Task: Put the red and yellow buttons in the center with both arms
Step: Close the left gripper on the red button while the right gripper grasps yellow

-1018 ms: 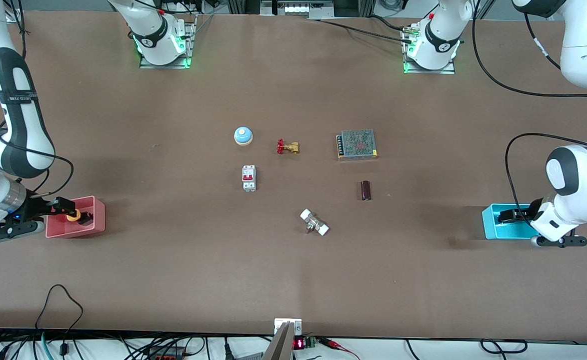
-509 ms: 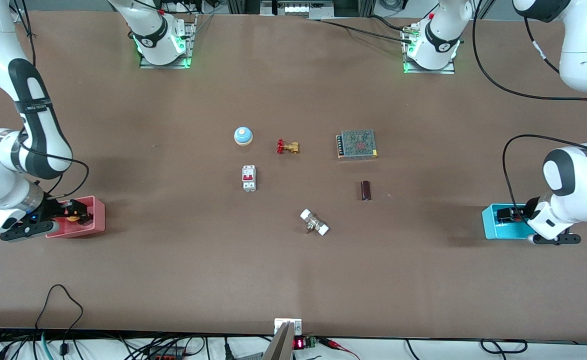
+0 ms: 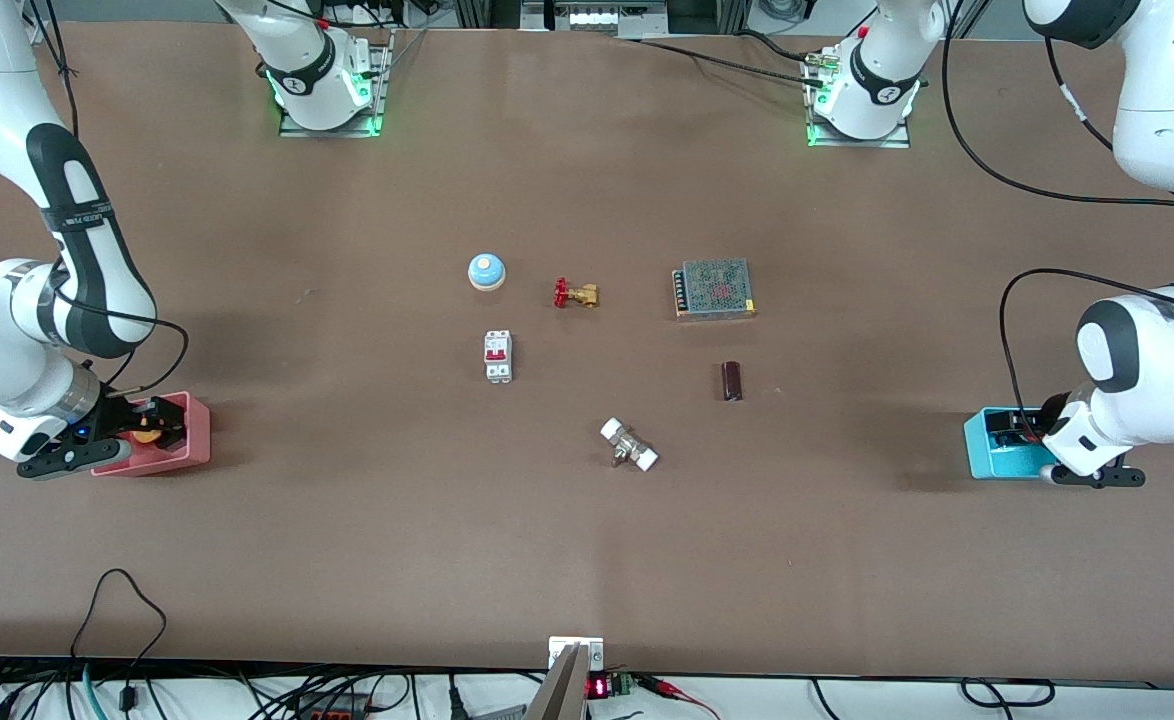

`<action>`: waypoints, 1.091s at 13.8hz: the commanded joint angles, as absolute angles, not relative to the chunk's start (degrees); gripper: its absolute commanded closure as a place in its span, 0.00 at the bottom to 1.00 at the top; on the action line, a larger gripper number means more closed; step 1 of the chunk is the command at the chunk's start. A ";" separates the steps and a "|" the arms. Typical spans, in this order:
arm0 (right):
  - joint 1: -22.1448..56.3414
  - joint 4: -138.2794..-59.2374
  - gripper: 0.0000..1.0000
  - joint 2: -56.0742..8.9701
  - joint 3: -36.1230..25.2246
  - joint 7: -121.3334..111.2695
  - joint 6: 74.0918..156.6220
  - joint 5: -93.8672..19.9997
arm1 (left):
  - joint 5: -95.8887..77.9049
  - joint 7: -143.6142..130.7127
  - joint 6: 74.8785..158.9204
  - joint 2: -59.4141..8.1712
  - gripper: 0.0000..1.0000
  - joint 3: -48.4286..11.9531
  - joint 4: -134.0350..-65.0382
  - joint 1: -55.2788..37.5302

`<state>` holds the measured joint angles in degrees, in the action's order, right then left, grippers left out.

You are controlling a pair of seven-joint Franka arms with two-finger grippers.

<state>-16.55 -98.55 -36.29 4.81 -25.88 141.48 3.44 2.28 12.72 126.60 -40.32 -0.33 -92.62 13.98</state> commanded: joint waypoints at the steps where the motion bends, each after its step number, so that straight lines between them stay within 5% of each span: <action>1: -17.67 -99.32 0.00 -36.30 5.54 -27.76 142.38 4.22 | 1.75 14.59 127.18 -39.99 0.04 -0.35 -92.90 14.06; 4: -17.93 -99.23 0.09 -36.65 5.54 -29.97 142.56 4.22 | 1.85 16.25 127.27 -40.08 0.10 -0.35 -92.90 13.89; 9: -17.84 -98.97 0.43 -37.00 5.54 -30.32 142.56 4.22 | 2.02 17.05 127.27 -40.17 0.33 -0.26 -92.81 13.71; 15: -17.75 -98.96 0.58 -37.09 5.54 -30.32 142.56 4.22 | 1.85 17.05 129.72 -40.17 0.57 -0.26 -92.73 13.62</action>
